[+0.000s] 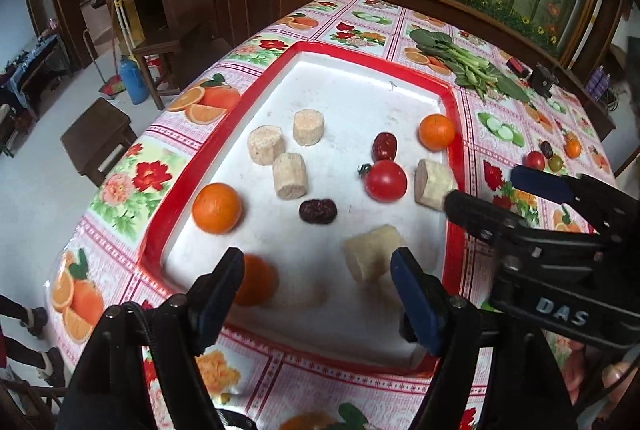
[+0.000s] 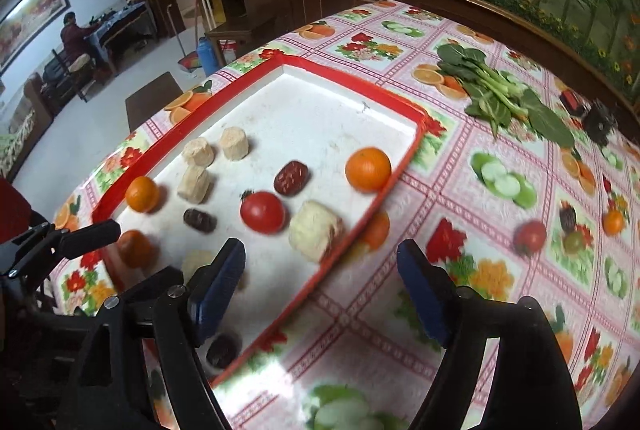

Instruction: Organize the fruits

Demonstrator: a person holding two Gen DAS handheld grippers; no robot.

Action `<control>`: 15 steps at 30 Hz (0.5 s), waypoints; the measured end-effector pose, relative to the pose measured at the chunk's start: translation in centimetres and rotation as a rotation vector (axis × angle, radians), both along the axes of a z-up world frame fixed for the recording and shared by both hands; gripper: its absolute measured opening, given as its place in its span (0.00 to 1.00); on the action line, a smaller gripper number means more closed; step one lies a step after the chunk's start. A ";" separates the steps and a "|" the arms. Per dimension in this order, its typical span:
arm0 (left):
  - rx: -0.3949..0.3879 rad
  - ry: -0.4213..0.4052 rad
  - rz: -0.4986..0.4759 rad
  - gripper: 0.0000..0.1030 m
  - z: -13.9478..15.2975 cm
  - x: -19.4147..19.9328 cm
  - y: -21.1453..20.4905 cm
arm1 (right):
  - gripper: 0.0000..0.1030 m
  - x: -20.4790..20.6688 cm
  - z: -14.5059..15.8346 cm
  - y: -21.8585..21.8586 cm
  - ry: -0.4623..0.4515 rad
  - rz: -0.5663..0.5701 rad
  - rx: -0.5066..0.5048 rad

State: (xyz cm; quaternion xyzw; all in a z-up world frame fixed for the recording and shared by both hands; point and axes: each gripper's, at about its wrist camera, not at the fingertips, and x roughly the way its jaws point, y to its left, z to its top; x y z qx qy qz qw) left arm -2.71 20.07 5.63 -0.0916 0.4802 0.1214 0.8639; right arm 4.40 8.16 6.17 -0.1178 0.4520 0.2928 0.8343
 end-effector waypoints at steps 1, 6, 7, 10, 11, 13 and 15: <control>0.013 -0.001 0.007 0.81 0.1 -0.3 -0.2 | 0.77 -0.3 0.1 -0.3 0.003 -0.004 0.005; 0.047 -0.008 0.032 0.84 0.4 -1.6 -1.0 | 0.79 -1.7 0.5 -2.4 0.019 -0.039 0.029; 0.056 -0.011 0.036 0.84 0.5 -2.0 -1.2 | 0.80 -2.0 0.5 -2.7 0.018 -0.045 0.029; 0.093 -0.026 0.062 0.84 0.8 -3.0 -1.7 | 0.80 -3.0 0.8 -3.8 0.012 -0.053 0.026; 0.102 -0.031 0.074 0.85 0.9 -3.4 -1.9 | 0.80 -3.4 0.9 -4.0 0.005 -0.057 0.021; 0.126 -0.041 0.100 0.87 1.0 -4.3 -2.0 | 0.81 -4.0 1.0 -4.5 -0.006 -0.059 0.012; 0.146 -0.044 0.113 0.88 1.1 -4.9 -2.1 | 0.82 -4.7 1.0 -5.0 -0.013 -0.062 0.006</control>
